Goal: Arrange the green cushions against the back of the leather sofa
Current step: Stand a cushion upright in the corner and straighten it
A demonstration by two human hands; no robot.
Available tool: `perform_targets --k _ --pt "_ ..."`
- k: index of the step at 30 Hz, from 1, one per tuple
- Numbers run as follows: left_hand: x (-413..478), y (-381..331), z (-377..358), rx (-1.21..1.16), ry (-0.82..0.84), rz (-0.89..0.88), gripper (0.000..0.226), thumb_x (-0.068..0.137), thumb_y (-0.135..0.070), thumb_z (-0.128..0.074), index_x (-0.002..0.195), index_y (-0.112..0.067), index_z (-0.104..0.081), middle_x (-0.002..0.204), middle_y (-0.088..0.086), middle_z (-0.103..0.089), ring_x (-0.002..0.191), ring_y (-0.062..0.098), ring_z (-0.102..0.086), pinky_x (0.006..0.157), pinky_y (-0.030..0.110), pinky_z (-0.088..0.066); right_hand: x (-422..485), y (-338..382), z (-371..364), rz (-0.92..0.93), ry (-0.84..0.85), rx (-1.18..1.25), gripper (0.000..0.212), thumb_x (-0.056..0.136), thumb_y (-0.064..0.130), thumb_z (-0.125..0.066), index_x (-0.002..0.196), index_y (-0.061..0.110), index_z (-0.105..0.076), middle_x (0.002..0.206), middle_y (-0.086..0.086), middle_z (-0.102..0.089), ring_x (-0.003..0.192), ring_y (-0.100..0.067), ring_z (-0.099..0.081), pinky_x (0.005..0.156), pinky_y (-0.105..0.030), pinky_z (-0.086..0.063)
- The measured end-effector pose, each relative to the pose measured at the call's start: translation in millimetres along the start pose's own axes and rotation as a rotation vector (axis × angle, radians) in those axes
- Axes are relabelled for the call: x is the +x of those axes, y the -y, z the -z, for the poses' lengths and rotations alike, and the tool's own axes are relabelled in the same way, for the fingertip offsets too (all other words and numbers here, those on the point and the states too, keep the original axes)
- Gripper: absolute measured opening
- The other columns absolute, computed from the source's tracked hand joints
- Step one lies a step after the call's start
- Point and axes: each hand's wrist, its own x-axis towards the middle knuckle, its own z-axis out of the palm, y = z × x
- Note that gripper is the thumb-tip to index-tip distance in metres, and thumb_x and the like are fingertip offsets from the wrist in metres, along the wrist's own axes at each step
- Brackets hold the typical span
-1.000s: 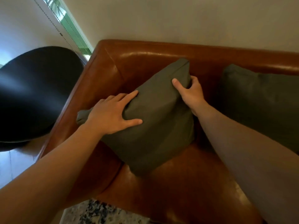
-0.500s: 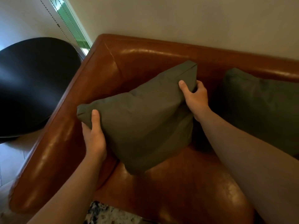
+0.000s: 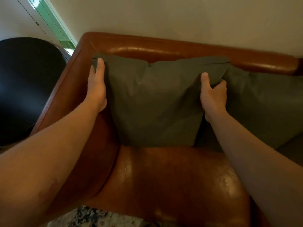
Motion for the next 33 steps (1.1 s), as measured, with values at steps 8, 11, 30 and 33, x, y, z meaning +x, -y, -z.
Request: perform_targets --k 8,11,30,33 --pt "-15.2 57.1 7.1 0.031 0.120 0.292 0.109 0.062 -0.094 -0.055 0.155 -0.041 -0.033 0.151 -0.011 -0.052 0.135 0.017 -0.052 0.113 0.057 -0.037 -0.8 -51.3 18.3 -0.021 0.266 0.016 0.080 0.088 0.067 -0.054 0.154 0.037 -0.023 0.154 0.004 -0.041 0.137 -0.024 -0.045 0.110 -0.052 -0.042" --pt "-7.7 56.2 -6.1 -0.066 0.097 0.228 0.097 0.072 -0.086 -0.055 0.152 -0.033 -0.041 0.146 -0.008 -0.059 0.132 0.016 -0.057 0.110 0.046 -0.043 -4.1 -52.7 15.3 -0.010 0.249 0.063 0.083 0.083 0.071 -0.056 0.154 0.042 -0.023 0.154 0.009 -0.040 0.139 -0.021 -0.043 0.111 -0.055 -0.040" --pt "38.6 42.1 -27.8 0.017 0.027 0.279 0.119 0.050 -0.097 -0.059 0.151 -0.037 -0.042 0.144 -0.010 -0.058 0.131 0.018 -0.055 0.114 0.054 -0.039 23.6 -47.6 -11.2 -0.014 0.241 -0.048 0.086 0.092 0.056 -0.056 0.158 0.029 -0.008 0.157 0.002 -0.038 0.143 -0.024 -0.038 0.117 -0.042 -0.033" --pt "42.6 35.8 -32.7 0.027 0.006 0.229 0.119 0.052 -0.093 -0.063 0.152 -0.035 -0.040 0.144 -0.009 -0.058 0.130 0.018 -0.056 0.114 0.051 -0.040 19.3 -50.9 -17.5 -0.035 0.253 -0.018 0.084 0.094 0.055 -0.054 0.159 0.030 -0.005 0.158 0.003 -0.036 0.143 -0.023 -0.037 0.115 -0.037 -0.032"
